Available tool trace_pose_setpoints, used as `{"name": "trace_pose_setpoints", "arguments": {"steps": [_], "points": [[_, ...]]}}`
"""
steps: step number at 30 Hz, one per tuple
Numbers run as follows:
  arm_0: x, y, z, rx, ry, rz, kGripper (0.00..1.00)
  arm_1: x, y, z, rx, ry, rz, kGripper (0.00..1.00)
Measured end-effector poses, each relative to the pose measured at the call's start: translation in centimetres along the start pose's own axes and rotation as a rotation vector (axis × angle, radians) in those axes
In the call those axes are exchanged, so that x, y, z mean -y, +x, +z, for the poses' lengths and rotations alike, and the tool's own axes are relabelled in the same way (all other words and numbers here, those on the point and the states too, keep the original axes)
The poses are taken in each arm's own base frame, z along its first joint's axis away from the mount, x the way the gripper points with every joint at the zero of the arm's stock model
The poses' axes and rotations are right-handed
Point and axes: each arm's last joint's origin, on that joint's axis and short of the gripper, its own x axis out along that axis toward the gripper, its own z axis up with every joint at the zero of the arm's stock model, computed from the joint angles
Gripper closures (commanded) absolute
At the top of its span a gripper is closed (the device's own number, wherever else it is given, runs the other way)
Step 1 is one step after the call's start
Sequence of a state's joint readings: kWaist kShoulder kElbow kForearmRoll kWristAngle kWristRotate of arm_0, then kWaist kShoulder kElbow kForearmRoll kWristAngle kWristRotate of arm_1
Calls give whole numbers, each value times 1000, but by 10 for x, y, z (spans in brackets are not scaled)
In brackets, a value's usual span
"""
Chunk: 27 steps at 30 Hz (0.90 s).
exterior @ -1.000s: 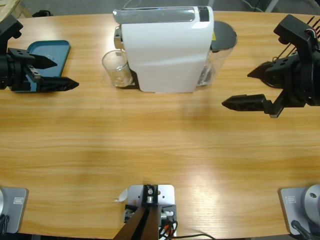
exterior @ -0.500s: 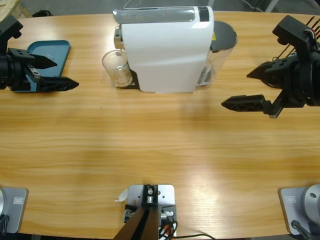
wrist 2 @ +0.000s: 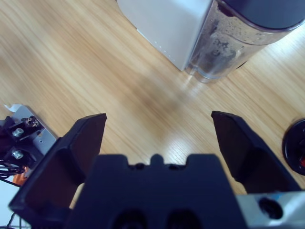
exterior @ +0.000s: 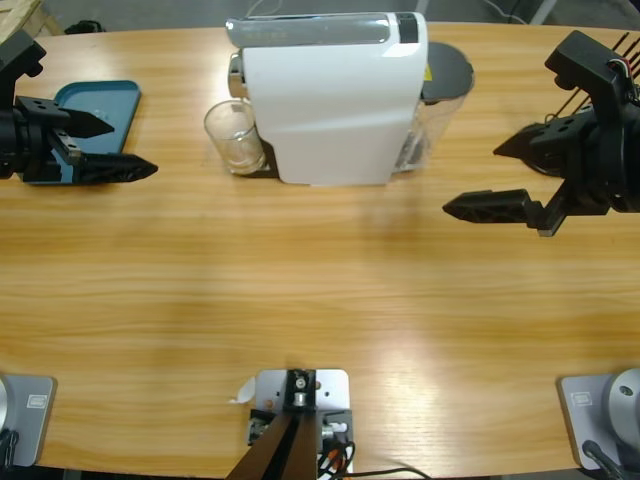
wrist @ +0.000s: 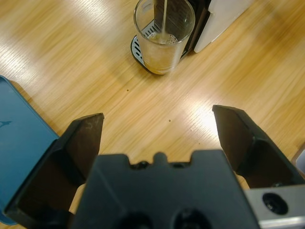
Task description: Pour coffee
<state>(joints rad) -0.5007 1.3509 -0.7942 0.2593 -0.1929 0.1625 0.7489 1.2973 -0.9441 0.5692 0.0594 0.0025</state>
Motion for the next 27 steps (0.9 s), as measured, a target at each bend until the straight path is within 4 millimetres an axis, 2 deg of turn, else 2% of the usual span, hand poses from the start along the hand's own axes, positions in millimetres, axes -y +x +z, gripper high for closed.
{"name": "trace_pose_setpoints", "arguments": {"steps": [27], "points": [[0, 0, -1, -2, 0, 0, 0, -1, 1, 0, -3, 0, 16, 0]]}}
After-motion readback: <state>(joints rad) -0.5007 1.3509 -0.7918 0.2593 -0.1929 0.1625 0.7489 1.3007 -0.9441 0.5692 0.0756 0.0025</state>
